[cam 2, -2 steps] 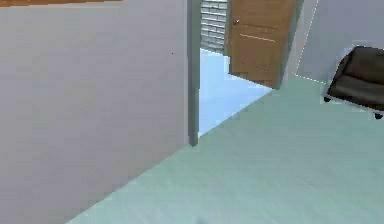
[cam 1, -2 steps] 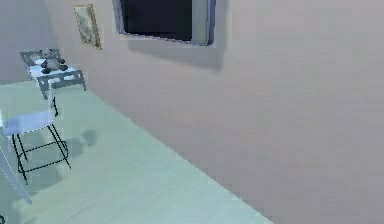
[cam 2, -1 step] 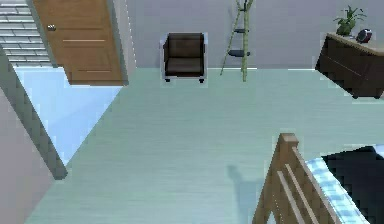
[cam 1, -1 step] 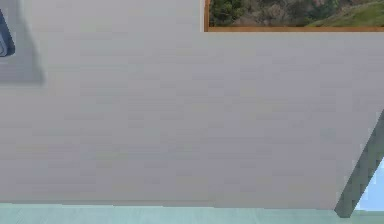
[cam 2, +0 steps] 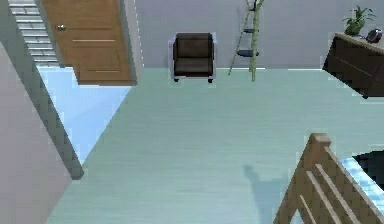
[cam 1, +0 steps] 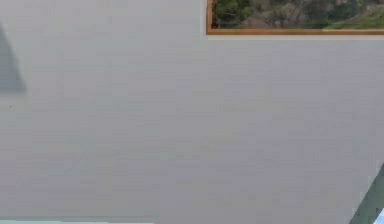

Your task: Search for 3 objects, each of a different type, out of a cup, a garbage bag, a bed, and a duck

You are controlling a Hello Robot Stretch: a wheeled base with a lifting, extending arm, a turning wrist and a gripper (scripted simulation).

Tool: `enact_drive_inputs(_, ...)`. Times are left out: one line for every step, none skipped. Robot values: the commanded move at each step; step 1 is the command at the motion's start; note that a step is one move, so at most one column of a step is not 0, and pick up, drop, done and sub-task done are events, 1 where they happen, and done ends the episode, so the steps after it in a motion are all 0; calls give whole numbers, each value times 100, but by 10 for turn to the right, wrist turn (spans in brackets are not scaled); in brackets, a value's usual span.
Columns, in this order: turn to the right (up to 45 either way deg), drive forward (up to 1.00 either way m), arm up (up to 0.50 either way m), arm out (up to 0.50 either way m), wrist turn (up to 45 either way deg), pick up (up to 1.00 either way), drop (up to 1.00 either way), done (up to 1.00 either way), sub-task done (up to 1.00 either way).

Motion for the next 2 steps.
enact_drive_inputs(-450, 0, 0, 0, 0, 0, 0, 0, 0)
enact_drive_inputs(-270, 0, 0, 0, 0, 0, 0, 0, 0)
